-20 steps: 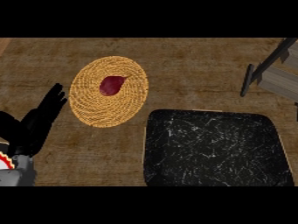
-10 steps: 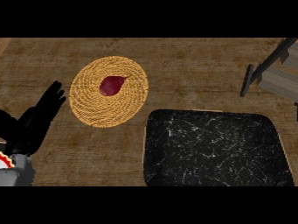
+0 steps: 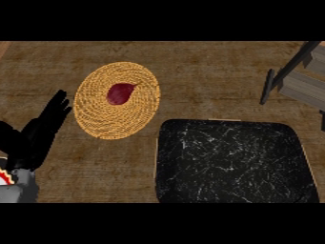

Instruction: Pick the can from the tray and place it in the tiered basket

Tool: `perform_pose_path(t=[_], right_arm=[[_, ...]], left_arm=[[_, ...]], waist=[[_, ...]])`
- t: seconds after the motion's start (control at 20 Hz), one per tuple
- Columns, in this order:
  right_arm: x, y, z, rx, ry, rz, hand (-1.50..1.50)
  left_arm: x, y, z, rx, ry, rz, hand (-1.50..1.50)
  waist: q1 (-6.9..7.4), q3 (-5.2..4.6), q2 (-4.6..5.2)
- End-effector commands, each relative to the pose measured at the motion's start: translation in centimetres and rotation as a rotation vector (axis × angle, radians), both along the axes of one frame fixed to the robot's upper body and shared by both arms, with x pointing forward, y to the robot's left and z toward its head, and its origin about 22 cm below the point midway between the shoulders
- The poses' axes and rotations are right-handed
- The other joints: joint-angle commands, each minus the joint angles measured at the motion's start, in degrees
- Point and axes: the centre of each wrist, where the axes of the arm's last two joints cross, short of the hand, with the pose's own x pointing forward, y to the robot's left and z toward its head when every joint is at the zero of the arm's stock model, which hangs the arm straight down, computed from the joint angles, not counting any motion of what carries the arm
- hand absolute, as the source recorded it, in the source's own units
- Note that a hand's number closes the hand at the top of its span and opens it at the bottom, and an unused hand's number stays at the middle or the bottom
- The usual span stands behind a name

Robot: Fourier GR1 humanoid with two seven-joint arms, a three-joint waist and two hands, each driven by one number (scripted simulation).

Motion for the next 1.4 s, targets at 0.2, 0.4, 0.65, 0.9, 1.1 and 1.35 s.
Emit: perform_pose_path(t=[0.2, 0.4, 0.65, 0.9, 1.1, 1.35], right_arm=[[3.2, 2.0, -4.2, -0.040, -0.020, -0.032, 1.50], [4.5, 2.2, -5.5, -0.052, -0.038, -0.044, 1.50], [6.5, 3.0, -6.4, 0.087, -0.177, -0.109, 1.50], [7.8, 4.1, -6.9, 0.048, -0.163, -0.083, -1.50], [7.5, 3.0, -5.2, 0.043, -0.168, -0.067, -1.50], [8.4, 2.8, -5.9, 0.241, -0.206, -0.072, -1.50]], left_arm=[[0.1, -0.5, -1.6, -0.009, 0.012, 0.009, 0.00], [0.0, 0.6, 0.1, 0.004, 0.001, -0.006, 0.00], [-0.7, 0.1, -0.2, -0.012, -0.002, 0.006, 0.00], [0.1, 0.1, 0.8, -0.005, -0.005, 0.008, 0.00], [0.0, 0.4, -0.7, -0.010, 0.012, 0.001, 0.00], [-0.1, -0.5, 0.3, 0.000, 0.006, 0.006, 0.00]], waist=[[-0.78, 0.03, -0.09], [-0.60, 0.04, -0.09], [0.35, 0.06, 0.09], [-0.32, 0.04, -0.05], [-0.37, 0.03, -0.03], [-0.31, 0.07, -0.09]])
